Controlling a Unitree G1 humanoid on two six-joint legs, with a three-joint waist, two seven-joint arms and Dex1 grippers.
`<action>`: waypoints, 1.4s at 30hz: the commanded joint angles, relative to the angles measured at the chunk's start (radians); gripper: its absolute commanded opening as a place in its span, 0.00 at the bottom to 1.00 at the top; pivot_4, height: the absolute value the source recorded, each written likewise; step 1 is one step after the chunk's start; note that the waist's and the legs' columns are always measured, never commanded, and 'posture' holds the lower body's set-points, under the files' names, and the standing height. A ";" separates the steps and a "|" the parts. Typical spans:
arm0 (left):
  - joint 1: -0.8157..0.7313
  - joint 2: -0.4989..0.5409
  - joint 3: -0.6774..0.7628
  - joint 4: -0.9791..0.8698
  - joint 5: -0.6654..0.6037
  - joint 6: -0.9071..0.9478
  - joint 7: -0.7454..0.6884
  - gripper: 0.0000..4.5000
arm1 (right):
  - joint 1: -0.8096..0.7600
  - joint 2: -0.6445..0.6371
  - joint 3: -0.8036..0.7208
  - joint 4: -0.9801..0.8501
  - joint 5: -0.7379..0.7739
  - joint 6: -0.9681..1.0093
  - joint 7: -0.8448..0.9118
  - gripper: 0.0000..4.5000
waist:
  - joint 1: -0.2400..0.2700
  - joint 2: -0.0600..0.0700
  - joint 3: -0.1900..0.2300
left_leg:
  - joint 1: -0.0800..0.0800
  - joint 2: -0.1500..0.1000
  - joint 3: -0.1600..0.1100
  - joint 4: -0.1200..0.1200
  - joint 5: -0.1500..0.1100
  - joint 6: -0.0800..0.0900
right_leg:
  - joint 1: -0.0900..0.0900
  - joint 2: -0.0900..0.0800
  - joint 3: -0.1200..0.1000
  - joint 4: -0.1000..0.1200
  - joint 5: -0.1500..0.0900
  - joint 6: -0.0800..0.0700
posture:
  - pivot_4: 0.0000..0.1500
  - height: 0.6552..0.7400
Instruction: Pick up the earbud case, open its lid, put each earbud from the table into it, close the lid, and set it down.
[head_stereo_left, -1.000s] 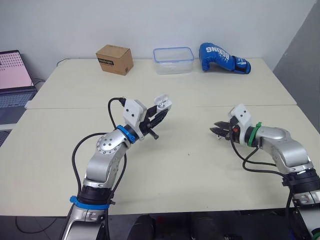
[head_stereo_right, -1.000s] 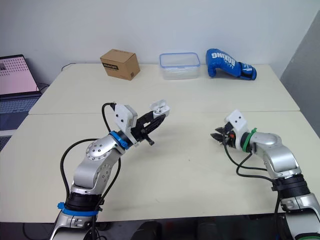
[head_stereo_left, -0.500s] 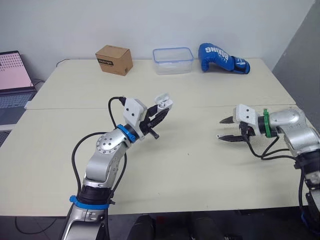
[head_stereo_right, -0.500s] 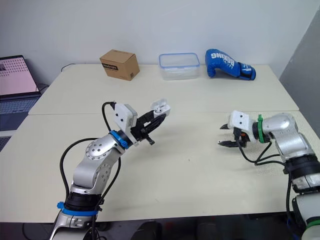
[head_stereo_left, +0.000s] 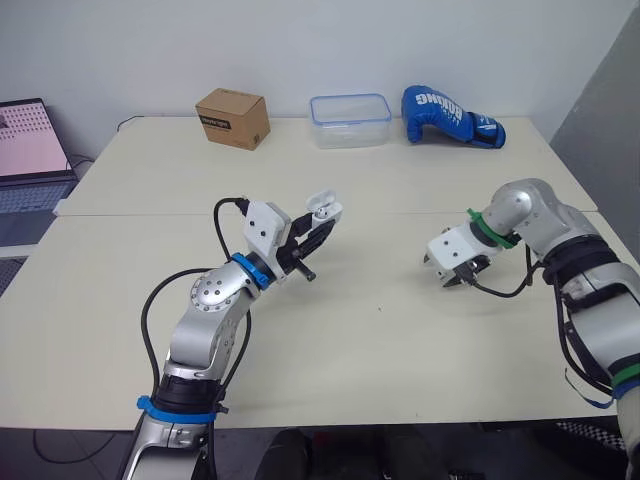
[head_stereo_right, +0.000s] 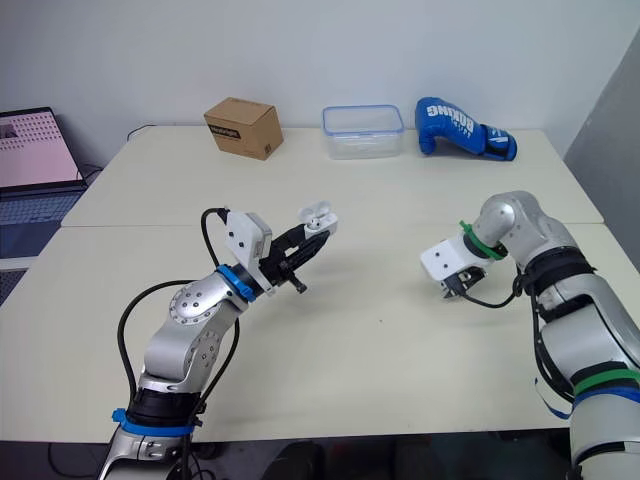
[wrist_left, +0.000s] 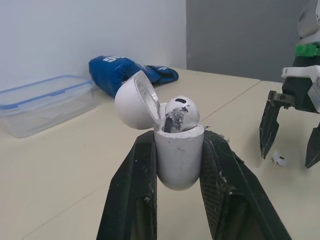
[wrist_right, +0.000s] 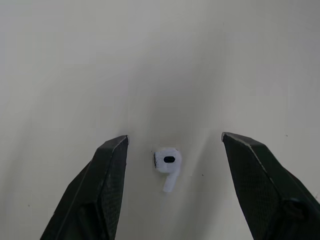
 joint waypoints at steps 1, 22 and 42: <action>0.005 0.005 0.025 -0.052 -0.001 -0.018 0.017 0.17 | -0.035 0.014 0.003 0.060 -0.051 -0.040 -0.046 0.68 | 0.000 0.000 0.000 | 0.000 0.000 0.000 0.000 0.000 0.000 | 0.000 0.000 0.000 0.000 0.000 0.000 | 1.00 1.00; 0.002 -0.001 0.020 -0.059 0.000 -0.004 0.029 0.17 | -0.089 0.087 0.015 0.205 -0.150 -0.099 -0.082 0.65 | -0.004 0.000 0.000 | 0.008 0.001 0.001 0.000 0.000 0.000 | 0.005 0.001 0.000 0.002 0.001 -0.001 | 1.00 1.00; 0.024 -0.035 0.005 -0.069 0.006 -0.008 0.061 0.17 | -0.060 -0.019 -0.135 0.203 -0.026 0.150 0.084 0.08 | 0.000 0.000 0.000 | 0.007 0.001 0.001 0.000 0.000 0.000 | 0.005 0.001 0.000 0.002 0.002 -0.003 | 1.00 1.00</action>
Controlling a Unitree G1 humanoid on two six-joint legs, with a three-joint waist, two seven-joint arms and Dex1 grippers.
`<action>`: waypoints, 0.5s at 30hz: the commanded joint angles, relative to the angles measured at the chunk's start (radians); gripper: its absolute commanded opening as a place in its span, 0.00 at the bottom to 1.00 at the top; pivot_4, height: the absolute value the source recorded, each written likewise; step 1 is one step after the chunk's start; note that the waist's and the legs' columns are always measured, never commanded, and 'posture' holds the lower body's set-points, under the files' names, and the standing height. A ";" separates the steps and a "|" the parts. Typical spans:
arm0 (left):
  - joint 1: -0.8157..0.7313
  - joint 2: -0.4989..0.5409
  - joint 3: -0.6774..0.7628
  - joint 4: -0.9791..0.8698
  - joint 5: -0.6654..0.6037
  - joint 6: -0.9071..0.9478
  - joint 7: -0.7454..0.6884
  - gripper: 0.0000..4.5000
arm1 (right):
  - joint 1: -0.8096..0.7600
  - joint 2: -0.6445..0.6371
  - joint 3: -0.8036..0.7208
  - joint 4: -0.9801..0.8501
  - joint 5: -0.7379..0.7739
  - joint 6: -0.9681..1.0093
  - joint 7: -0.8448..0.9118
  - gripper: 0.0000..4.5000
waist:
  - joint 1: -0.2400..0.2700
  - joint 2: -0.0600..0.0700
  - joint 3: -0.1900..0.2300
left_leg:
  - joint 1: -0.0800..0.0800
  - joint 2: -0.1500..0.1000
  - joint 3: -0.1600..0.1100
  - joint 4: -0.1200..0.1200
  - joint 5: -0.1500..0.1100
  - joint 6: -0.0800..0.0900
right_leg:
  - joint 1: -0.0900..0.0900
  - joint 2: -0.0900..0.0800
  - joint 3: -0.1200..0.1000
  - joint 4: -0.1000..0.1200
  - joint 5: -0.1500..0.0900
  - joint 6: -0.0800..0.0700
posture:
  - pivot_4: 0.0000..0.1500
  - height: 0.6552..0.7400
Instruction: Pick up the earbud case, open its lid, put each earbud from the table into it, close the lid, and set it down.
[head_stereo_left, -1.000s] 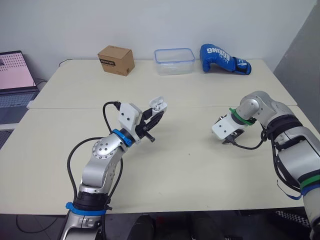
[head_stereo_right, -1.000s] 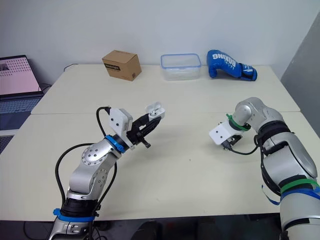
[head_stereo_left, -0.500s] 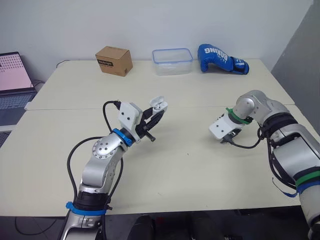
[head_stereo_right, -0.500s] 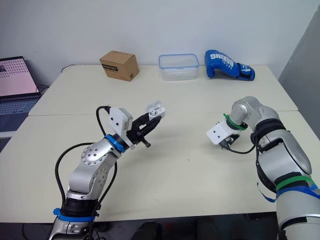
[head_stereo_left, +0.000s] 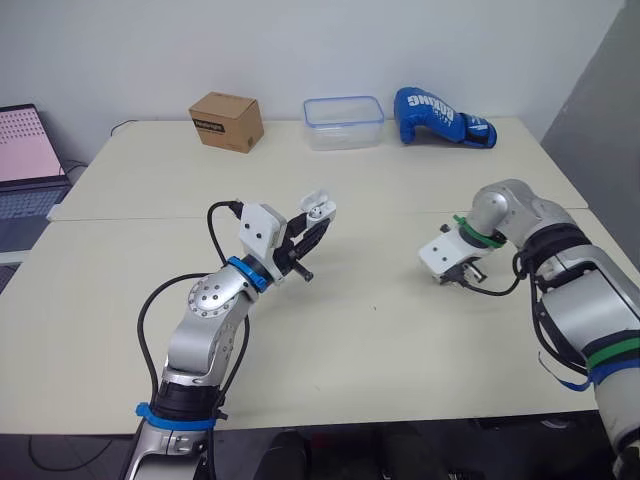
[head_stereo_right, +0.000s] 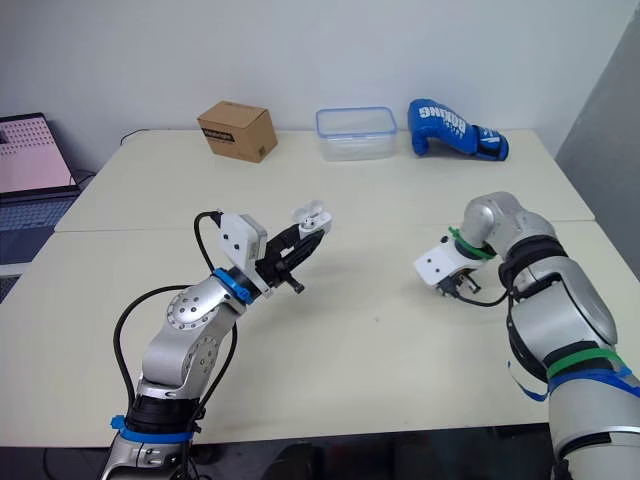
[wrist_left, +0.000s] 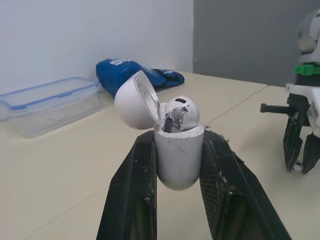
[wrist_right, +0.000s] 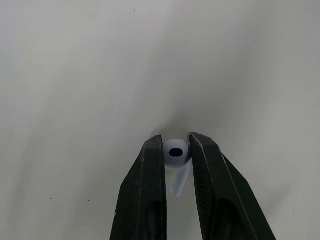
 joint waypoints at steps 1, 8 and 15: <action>0.003 -0.014 -0.004 -0.039 0.002 -0.015 0.016 0.17 | 0.028 -0.088 -0.094 -0.076 0.075 0.150 0.039 0.08 | 0.002 0.000 0.000 | 0.000 0.000 0.000 0.000 0.000 0.000 | 0.000 0.000 0.000 0.000 0.000 0.000 | 1.00 1.00; 0.056 -0.036 0.006 -0.058 0.005 -0.014 0.055 0.17 | 0.435 -0.370 -0.289 -0.623 0.194 0.745 0.056 0.08 | 0.013 0.000 0.000 | -0.002 -0.001 -0.001 0.000 -0.001 0.000 | 0.000 -0.001 -0.001 -0.001 0.000 0.000 | 1.00 1.00; 0.044 -0.044 -0.006 -0.047 0.005 -0.012 0.056 0.17 | 0.746 -0.448 -0.439 -1.010 0.281 1.262 -0.031 0.08 | -0.001 0.002 0.000 | 0.001 0.001 0.002 0.002 -0.001 0.000 | 0.001 0.000 0.001 0.000 -0.002 0.006 | 1.00 1.00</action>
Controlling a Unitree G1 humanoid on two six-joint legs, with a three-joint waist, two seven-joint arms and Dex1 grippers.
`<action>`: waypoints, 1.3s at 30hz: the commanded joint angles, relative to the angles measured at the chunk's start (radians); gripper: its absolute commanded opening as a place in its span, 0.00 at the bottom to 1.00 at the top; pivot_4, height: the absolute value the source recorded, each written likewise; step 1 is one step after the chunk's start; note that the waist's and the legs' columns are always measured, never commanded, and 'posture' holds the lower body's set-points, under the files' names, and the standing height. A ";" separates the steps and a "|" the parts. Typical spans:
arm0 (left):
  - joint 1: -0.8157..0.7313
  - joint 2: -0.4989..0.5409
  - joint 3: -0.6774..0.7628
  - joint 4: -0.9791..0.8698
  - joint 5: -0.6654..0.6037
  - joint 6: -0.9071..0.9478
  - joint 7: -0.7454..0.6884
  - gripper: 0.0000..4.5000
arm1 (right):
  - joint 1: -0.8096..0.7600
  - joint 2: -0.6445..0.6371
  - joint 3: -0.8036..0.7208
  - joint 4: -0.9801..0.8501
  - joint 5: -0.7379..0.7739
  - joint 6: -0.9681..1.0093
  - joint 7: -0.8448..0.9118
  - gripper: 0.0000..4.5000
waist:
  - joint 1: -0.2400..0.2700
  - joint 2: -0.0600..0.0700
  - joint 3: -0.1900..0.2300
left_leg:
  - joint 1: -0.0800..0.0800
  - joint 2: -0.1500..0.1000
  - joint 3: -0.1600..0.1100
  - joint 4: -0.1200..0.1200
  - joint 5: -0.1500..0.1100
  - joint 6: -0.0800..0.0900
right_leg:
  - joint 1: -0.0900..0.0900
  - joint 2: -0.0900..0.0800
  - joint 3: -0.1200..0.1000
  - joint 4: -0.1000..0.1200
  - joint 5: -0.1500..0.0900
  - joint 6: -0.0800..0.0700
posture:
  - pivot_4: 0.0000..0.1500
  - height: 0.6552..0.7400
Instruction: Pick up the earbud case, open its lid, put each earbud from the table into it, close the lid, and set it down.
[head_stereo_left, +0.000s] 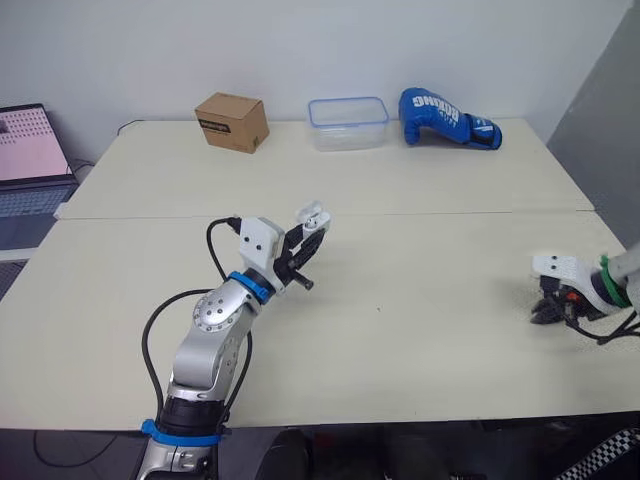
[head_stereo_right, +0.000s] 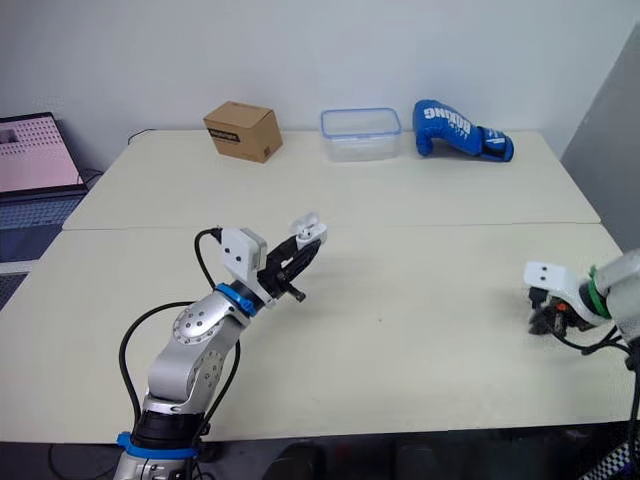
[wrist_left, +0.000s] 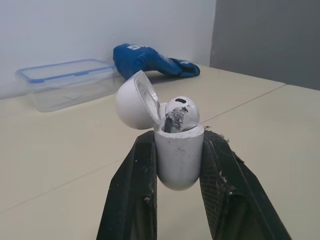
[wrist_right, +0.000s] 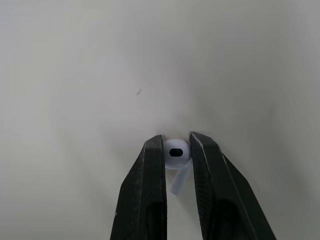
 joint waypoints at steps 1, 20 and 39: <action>-0.021 -0.005 -0.006 -0.031 -0.003 -0.011 -0.002 0.17 | 0.033 -0.019 -0.043 -0.120 0.046 0.171 -0.031 0.08 | -0.003 0.000 0.000 | 0.000 0.000 0.000 0.000 0.000 0.000 | 0.000 0.000 0.000 0.000 0.000 0.001 | 1.00 1.00; 0.006 0.002 -0.012 -0.063 -0.010 0.003 -0.012 0.17 | 0.088 -0.084 0.043 -0.173 0.105 0.029 -0.067 0.60 | -0.001 -0.001 0.000 | -0.001 0.000 0.000 0.000 0.000 0.000 | 0.000 0.000 0.001 -0.002 0.001 0.002 | 1.00 1.00; -0.008 0.012 -0.011 -0.055 -0.020 0.010 -0.030 0.17 | 0.002 -0.021 0.001 -0.187 0.242 0.045 -0.013 0.08 | -0.003 -0.001 0.000 | -0.001 0.000 0.000 0.000 0.000 0.000 | 0.000 0.000 0.001 -0.002 0.001 0.002 | 1.00 1.00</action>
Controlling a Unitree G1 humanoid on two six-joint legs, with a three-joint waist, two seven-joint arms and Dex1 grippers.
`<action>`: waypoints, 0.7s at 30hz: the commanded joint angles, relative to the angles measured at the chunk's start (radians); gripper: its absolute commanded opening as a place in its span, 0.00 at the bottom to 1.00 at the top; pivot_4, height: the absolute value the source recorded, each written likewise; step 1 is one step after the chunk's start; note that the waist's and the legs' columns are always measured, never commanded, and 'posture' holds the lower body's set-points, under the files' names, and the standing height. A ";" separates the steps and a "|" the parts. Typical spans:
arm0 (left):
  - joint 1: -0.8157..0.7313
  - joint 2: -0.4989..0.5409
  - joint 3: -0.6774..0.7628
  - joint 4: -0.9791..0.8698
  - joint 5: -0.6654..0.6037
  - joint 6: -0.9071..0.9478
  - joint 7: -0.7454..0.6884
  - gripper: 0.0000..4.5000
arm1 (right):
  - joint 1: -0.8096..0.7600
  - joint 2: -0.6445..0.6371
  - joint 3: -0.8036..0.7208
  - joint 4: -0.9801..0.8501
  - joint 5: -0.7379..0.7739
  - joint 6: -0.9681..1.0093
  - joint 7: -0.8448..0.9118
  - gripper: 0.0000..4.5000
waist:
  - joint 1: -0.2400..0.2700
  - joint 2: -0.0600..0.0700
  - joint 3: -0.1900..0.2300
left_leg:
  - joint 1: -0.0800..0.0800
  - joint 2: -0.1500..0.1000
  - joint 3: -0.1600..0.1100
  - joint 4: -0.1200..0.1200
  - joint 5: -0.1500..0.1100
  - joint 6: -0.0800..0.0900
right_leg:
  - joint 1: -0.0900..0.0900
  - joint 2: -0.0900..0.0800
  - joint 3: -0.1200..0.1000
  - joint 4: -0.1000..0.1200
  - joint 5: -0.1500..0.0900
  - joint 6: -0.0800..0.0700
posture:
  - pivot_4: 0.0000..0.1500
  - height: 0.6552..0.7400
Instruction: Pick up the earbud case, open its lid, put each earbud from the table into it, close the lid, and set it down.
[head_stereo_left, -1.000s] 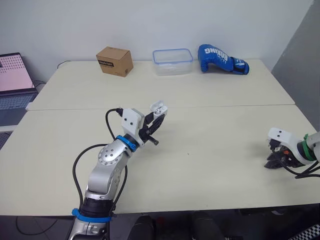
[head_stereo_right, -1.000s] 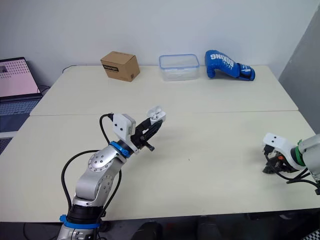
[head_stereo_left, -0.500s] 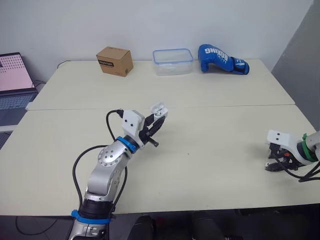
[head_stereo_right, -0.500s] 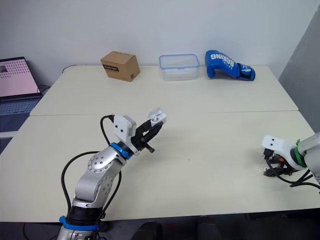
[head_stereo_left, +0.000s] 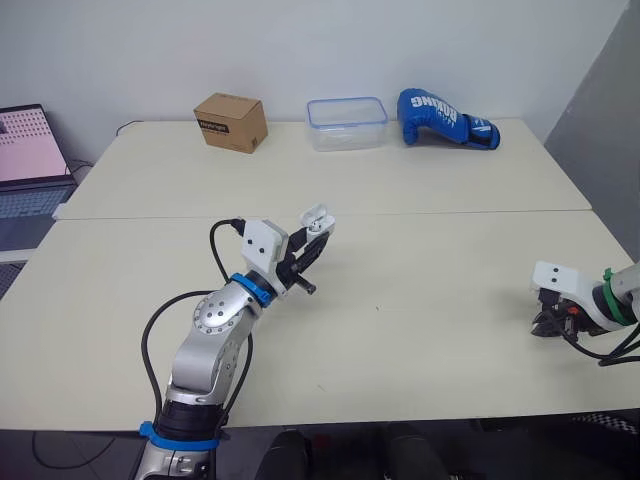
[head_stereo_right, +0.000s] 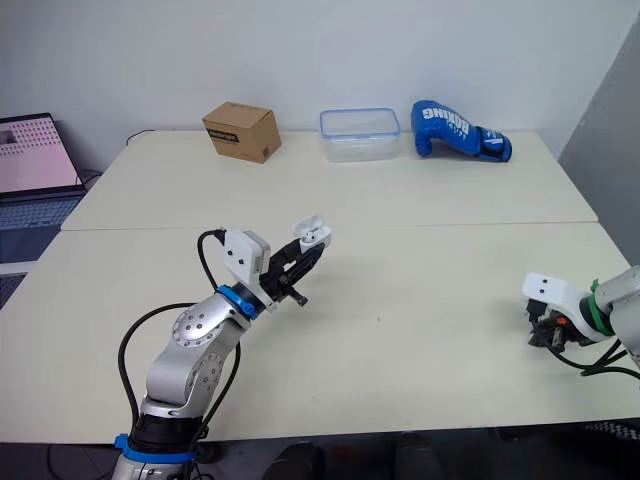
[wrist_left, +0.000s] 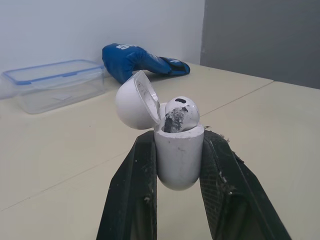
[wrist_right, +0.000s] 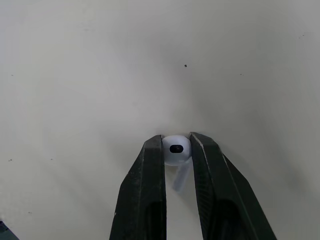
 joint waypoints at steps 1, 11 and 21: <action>-0.032 -0.006 0.002 -0.017 -0.028 -0.006 -0.021 0.17 | -0.140 0.108 -0.082 -0.065 0.164 0.049 0.017 0.08 | -0.009 0.000 0.000 | 0.000 0.000 0.000 0.000 0.000 0.000 | 0.000 0.000 0.000 0.000 0.000 0.000 | 1.00 1.00; -0.145 -0.003 0.008 0.017 -0.258 0.218 -0.173 0.17 | -0.358 0.708 -0.419 -0.454 0.499 0.415 -0.585 0.08 | 0.009 -0.001 0.000 | -0.007 0.002 -0.009 0.000 0.000 0.000 | -0.003 0.005 -0.005 0.001 0.004 -0.006 | 1.00 1.00; -0.301 0.067 0.013 0.107 -0.259 0.244 -0.272 0.17 | -0.250 0.924 -0.368 -0.610 0.568 0.397 -0.874 0.08 | 0.002 0.000 0.000 | -0.013 0.000 -0.006 0.001 0.001 -0.001 | -0.010 0.002 -0.003 0.002 0.005 -0.005 | 1.00 1.00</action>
